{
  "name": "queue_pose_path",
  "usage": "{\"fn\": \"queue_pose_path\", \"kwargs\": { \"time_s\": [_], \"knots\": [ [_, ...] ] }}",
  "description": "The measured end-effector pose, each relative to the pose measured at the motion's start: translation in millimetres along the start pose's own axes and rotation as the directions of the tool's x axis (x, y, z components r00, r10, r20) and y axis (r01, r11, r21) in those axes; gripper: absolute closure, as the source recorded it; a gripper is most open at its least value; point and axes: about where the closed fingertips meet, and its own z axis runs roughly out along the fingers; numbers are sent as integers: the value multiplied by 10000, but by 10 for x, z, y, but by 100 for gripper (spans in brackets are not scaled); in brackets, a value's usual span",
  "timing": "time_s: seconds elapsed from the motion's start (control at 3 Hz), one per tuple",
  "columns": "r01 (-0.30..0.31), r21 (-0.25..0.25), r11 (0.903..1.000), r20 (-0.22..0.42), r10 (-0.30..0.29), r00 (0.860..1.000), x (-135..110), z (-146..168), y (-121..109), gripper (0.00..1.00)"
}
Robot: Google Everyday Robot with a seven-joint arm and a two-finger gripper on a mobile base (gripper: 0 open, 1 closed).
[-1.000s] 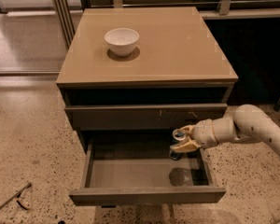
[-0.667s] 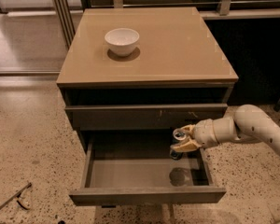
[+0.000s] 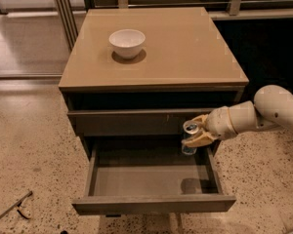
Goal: Pick redbull can from middle drawer and place on counter
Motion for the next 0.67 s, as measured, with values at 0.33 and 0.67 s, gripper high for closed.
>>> {"fn": "queue_pose_path", "kwargs": {
  "time_s": [0.33, 0.67],
  "knots": [
    [302, 251, 9992, -220, -297, 9993, -738, -510, -91, 100],
    [636, 568, 9964, -253, -622, 9977, -1745, -1117, -193, 100]
  ]
}}
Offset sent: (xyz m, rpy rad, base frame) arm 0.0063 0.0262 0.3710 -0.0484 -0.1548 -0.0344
